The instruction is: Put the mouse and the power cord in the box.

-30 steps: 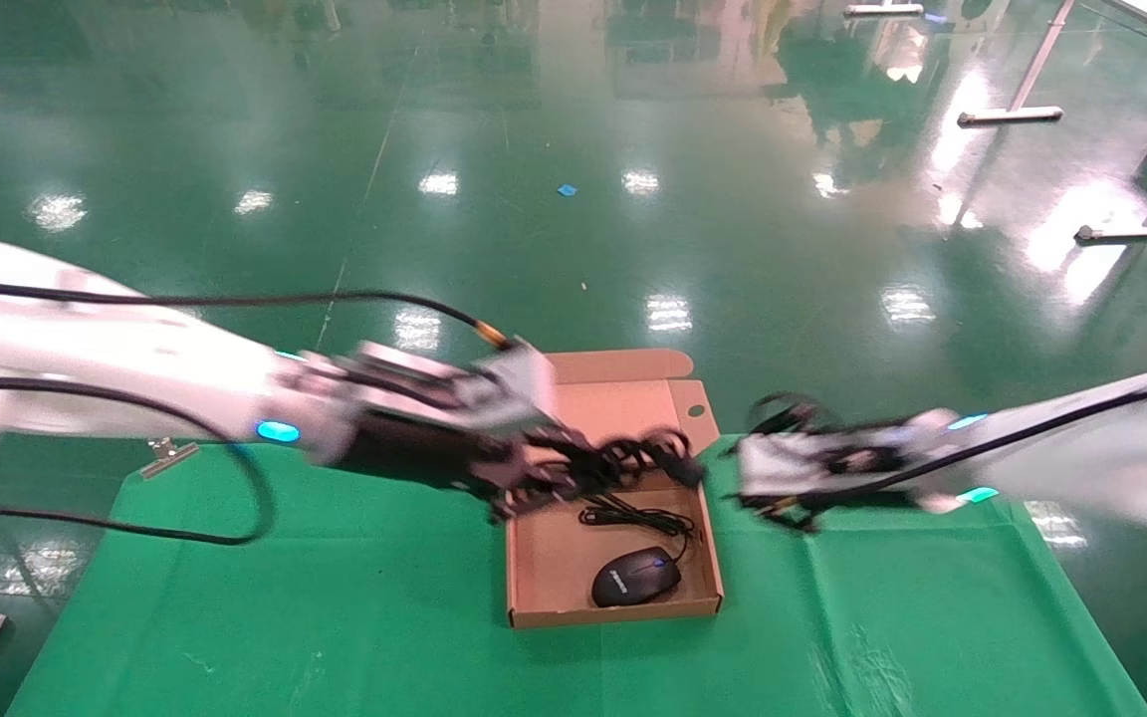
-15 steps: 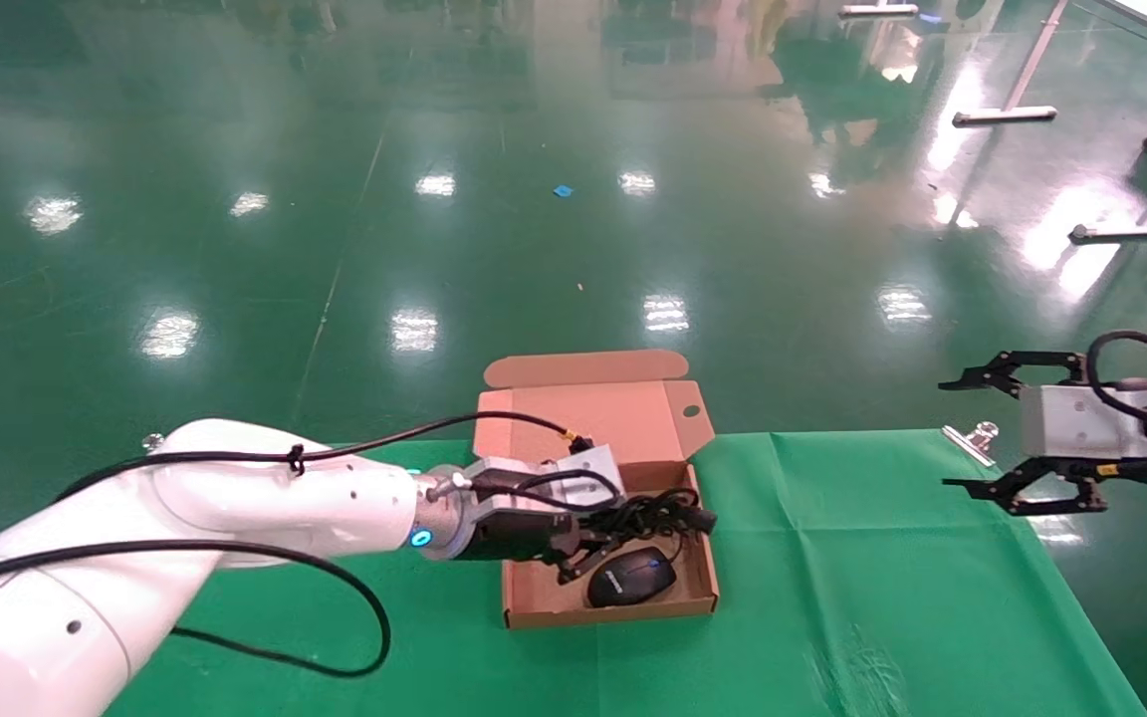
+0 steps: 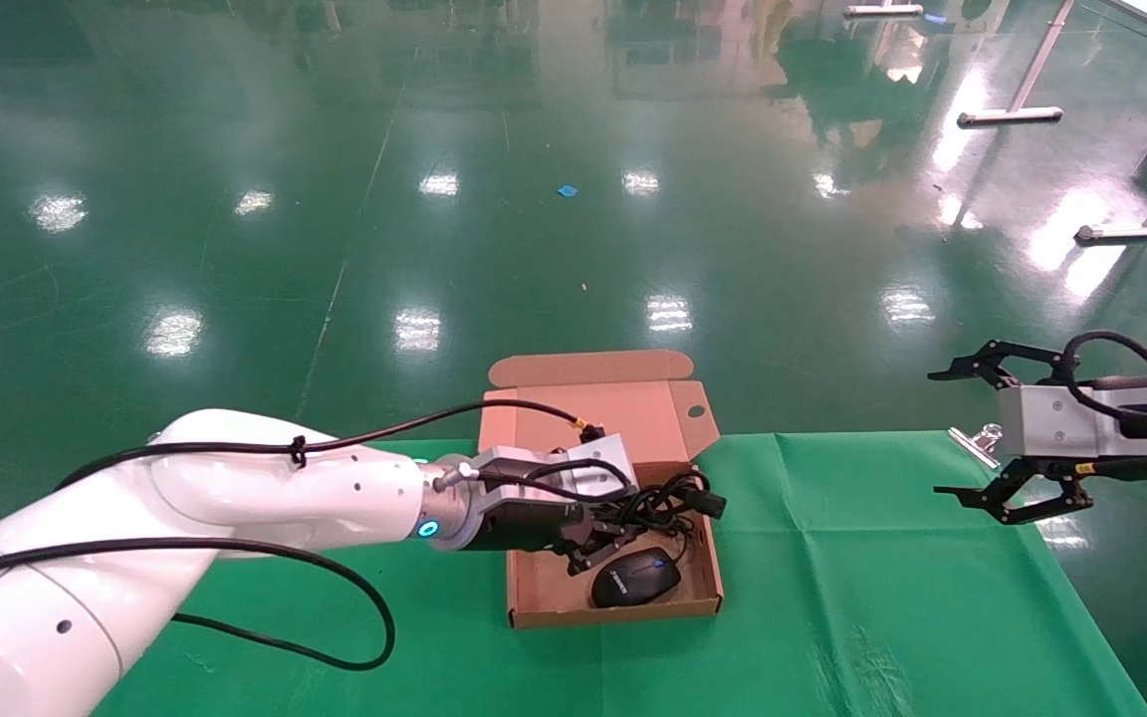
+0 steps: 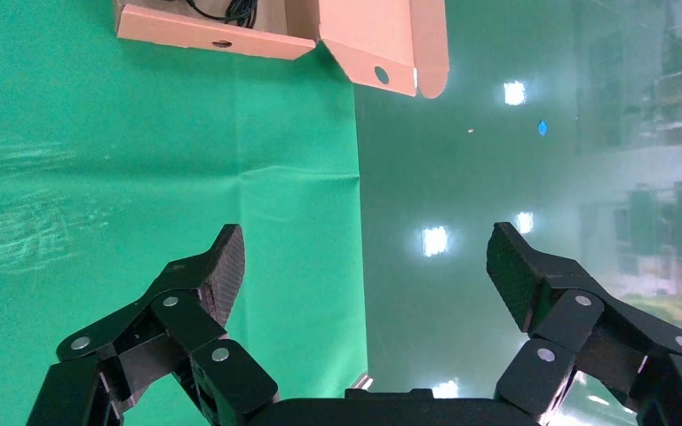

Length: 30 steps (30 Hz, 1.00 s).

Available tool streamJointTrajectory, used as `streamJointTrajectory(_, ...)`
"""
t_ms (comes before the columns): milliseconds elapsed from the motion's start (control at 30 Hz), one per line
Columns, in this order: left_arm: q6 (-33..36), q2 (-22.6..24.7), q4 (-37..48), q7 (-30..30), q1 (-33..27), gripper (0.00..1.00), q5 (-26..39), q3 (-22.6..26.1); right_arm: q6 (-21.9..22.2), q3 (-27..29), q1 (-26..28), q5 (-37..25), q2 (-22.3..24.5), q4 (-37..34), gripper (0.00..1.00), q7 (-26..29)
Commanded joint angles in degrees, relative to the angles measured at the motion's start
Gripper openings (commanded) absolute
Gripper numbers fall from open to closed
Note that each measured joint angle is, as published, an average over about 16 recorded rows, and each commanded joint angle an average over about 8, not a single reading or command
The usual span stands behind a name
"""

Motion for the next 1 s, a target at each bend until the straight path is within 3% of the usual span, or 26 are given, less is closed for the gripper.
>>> streamJointTrajectory(33,0.16,-0.29,-0.27,0.13,-0.06,1.0,0.04,-0.12,0.14,-0.09,0.03,-0.12,-0.21,-0.15,1.0,-0.15)
streamJointTrajectory(300,2.8,-2.77,-2.9,-0.63,1.81,1.0,-2.14,-3.47,-0.88,2.66,-3.87,3.36,0.92,5.18,1.0,4.82)
streamJointTrajectory(1000,16.41,-18.14,-19.0,-4.93,11.86,1.0,-14.22,-19.51,-4.99,13.63,-19.36,17.24,5.47,26.37,1.0,24.62)
